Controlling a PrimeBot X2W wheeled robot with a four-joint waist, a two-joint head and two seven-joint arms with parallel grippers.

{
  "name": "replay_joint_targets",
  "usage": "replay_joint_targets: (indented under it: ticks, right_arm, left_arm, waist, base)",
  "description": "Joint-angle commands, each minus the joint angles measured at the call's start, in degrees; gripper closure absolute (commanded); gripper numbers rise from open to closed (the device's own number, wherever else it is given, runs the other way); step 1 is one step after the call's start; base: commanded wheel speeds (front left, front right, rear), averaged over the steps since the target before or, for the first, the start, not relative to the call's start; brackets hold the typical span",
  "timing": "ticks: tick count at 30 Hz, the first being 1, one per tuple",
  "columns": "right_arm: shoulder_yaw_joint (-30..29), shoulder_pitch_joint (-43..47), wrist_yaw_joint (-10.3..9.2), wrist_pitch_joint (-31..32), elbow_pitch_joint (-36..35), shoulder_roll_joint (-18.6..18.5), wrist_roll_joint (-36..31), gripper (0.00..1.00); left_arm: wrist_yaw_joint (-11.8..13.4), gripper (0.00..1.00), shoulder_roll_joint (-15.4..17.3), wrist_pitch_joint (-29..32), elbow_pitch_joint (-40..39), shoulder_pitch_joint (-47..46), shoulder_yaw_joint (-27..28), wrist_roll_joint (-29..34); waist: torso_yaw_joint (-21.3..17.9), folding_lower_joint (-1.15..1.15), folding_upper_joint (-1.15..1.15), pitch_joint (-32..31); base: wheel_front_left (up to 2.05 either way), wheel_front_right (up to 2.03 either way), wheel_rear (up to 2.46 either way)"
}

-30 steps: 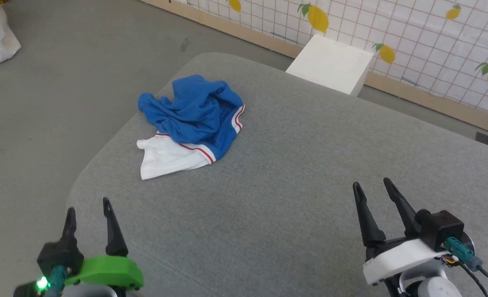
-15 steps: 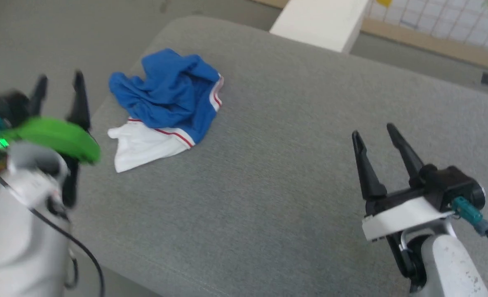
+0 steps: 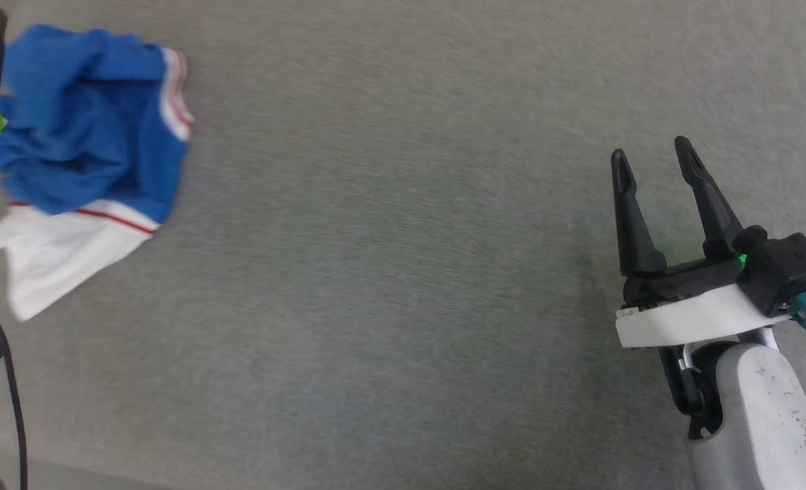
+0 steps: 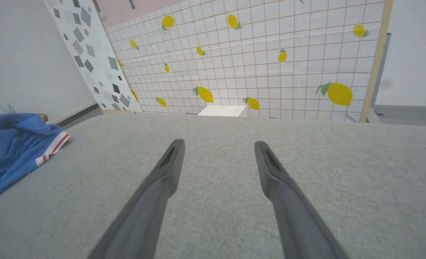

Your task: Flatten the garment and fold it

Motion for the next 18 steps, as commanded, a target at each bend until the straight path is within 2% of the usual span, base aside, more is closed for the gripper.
replay_joint_targets:
  ticks: [1, 8, 11, 12, 13, 14, 16, 18]
  right_arm:
    - [0.08, -1.07, -0.09, -0.73, 0.2, -0.05, 0.43, 0.0]
    - [0.14, -1.36, -0.09, -2.35, 1.71, -0.05, 1.36, 0.0]
    - [-0.08, -1.16, -0.09, -2.74, 2.49, -0.05, 1.61, 0.0]
    - [-0.22, -1.02, -0.09, -2.89, 2.75, -0.05, 1.72, 0.0]
    - [-0.33, -0.85, -0.09, -2.98, 2.91, -0.05, 1.76, 0.0]
    - [-0.5, -0.6, -0.09, -3.08, 3.1, -0.05, 1.79, 0.0]
    - [-0.79, 0.0, -0.09, -3.2, 3.7, -0.05, 1.93, 0.0]
    - [-1.25, 0.68, -0.09, -3.31, 4.16, -0.05, 1.91, 0.0]
  left_arm:
    - [1.41, 0.0, 0.47, 2.12, 0.78, -0.57, 0.48, -0.81]
    - [7.9, 0.0, 2.17, 15.08, 3.31, 6.61, 0.05, -1.02]
    - [9.18, 0.0, 1.64, 17.99, 3.77, 10.17, 0.22, -1.94]
    - [9.54, 0.31, 1.39, 19.14, 4.11, 11.5, 0.17, -2.3]
    - [9.65, 0.8, 1.38, 19.88, 4.12, 12.52, -0.05, -2.32]
    - [9.69, 1.0, 1.54, 20.07, 3.86, 13.58, -0.18, -2.18]
    - [9.44, 1.0, 2.22, 17.96, 2.96, 14.9, -0.18, -1.19]
    - [9.26, 1.0, 3.31, 13.25, 1.77, 15.48, 0.02, 0.81]
  waist:
    - [-10.9, -0.01, 0.0, 10.57]
    - [-12.8, -0.01, 0.0, 9.84]
    - [-13.05, -0.01, 0.0, 8.31]
    - [-13.04, -0.01, 0.0, 7.34]
    - [-13.02, -0.01, 0.0, 6.58]
    - [-12.95, -0.01, 0.0, 5.55]
    - [-12.77, -0.01, 0.0, 3.08]
    - [-12.5, -0.01, 0.0, 0.45]
  base:
    - [0.0, 0.0, 0.0]
    - [0.0, 0.0, 0.0]
    - [0.0, 0.0, 0.0]
    - [0.0, 0.0, 0.0]
    - [0.0, 0.0, 0.0]
    - [0.0, 0.0, 0.0]
    - [0.0, 0.0, 0.0]
    - [0.0, 0.0, 0.0]
